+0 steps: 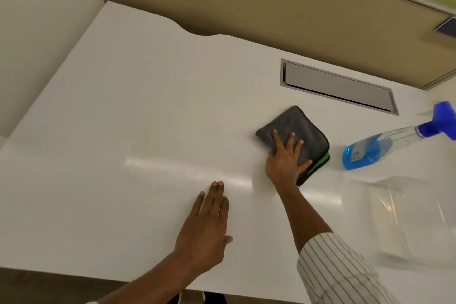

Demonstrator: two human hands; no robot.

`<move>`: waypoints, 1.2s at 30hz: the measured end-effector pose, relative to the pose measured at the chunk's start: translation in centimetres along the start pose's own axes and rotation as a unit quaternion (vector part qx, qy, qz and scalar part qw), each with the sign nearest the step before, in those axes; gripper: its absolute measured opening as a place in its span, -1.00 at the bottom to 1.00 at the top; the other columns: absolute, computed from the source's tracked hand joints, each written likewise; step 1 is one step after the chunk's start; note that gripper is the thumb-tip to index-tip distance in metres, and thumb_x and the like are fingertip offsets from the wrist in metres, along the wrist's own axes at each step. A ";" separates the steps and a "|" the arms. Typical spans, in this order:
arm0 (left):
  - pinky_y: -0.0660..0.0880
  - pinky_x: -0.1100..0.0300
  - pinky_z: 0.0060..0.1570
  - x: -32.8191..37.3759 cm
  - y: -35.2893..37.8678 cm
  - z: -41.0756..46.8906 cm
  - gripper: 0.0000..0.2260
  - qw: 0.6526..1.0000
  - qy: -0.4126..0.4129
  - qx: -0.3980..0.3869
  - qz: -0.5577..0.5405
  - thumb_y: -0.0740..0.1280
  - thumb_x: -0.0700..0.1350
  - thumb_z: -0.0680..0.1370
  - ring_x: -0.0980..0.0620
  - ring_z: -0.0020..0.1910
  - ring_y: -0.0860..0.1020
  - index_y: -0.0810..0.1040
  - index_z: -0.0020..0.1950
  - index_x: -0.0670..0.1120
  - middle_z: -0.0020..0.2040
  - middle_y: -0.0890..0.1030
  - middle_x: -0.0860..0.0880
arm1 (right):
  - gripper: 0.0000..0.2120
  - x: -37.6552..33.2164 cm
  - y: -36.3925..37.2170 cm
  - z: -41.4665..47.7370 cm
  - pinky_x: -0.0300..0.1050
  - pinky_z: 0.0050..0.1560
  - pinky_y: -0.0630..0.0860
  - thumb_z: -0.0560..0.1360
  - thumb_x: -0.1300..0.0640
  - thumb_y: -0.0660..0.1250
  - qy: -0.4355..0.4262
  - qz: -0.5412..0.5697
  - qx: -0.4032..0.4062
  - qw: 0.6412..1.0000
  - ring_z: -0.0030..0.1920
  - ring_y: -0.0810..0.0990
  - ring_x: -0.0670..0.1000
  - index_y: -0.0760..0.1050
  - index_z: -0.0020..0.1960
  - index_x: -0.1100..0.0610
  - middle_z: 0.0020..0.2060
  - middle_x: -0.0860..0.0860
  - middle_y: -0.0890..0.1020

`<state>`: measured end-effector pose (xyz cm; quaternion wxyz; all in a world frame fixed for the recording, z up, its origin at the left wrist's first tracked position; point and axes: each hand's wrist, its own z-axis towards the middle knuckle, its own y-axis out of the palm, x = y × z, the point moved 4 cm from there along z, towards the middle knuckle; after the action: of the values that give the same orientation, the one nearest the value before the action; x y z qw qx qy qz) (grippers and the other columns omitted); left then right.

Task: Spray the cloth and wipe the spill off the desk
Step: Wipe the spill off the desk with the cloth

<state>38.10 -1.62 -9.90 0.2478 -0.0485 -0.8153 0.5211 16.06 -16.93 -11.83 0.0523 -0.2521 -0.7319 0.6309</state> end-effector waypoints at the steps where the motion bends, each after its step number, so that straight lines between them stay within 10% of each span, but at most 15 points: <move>1: -0.25 -0.11 0.64 0.0 0.1 -0.1 -0.22 1.000 -0.001 0.008 -0.005 0.25 0.15 0.70 -0.19 0.64 -0.38 -0.05 0.71 -0.24 0.66 -0.37 -0.23 | -0.43 0.5 0.0 -0.7 0.64 0.47 -0.20 0.72 -0.02 0.10 0.027 0.004 0.006 1.000 0.68 -0.27 0.17 -0.01 0.65 -0.31 0.71 0.03 -0.13; 5: -0.25 -0.10 0.65 0.9 0.1 -0.2 -0.22 1.000 -0.022 -0.008 -0.015 0.24 0.11 0.72 -0.20 0.65 -0.39 -0.13 0.71 -0.22 0.66 -0.39 -0.22 | -0.37 -0.3 1.6 -6.4 0.68 0.44 -0.22 0.71 0.02 0.13 0.050 0.007 0.012 0.999 0.66 -0.33 0.24 -0.09 0.66 -0.27 0.69 0.09 -0.20; 11: -0.14 -0.16 0.67 3.4 0.5 -0.3 -0.19 0.999 -0.030 -0.022 0.000 0.24 0.14 0.71 -0.23 0.64 -0.41 -0.19 0.70 -0.21 0.65 -0.41 -0.23 | -0.31 0.5 2.5 -7.5 0.57 0.52 -0.23 0.67 0.09 0.19 -0.239 -0.044 -0.007 0.970 0.68 -0.27 0.14 -0.04 0.65 -0.31 0.70 -0.05 -0.12; 22: -0.28 0.01 0.55 4.1 2.0 -0.8 -0.16 1.000 -0.009 0.027 -0.002 0.28 0.19 0.69 -0.16 0.65 -0.32 -0.17 0.69 -0.17 0.66 -0.35 -0.17 | -0.26 5.2 2.2 -11.8 0.63 0.49 -0.15 0.65 0.11 0.27 -0.143 -0.031 0.040 0.988 0.68 -0.21 0.19 -0.02 0.67 -0.25 0.70 0.02 -0.08; 31: 0.32 -0.09 0.47 3.7 3.5 -1.6 -0.11 0.995 -0.010 0.067 0.072 0.61 0.24 0.39 -0.25 0.60 0.31 0.46 0.53 -0.26 0.63 0.30 -0.28 | -0.24 5.9 1.4 -9.8 0.60 0.51 -0.10 0.65 0.12 0.24 -0.240 -0.067 0.022 0.968 0.69 -0.21 0.18 -0.08 0.66 -0.27 0.71 0.00 -0.09; 36: 0.17 -0.04 0.55 3.6 3.3 -2.2 -0.13 0.995 -0.031 0.081 0.051 0.51 0.23 0.51 -0.18 0.67 0.13 0.27 0.65 -0.19 0.70 0.08 -0.19 | -0.16 7.0 1.7 -12.3 0.62 0.50 -0.10 0.58 0.20 0.33 -0.174 -0.042 0.051 0.983 0.69 -0.18 0.21 -0.04 0.68 -0.21 0.70 0.04 -0.05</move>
<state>35.35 2.97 -10.79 0.1990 -0.0536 -0.7743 0.5983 15.34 -2.68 -12.65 -0.0363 -0.1047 -0.7064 0.6991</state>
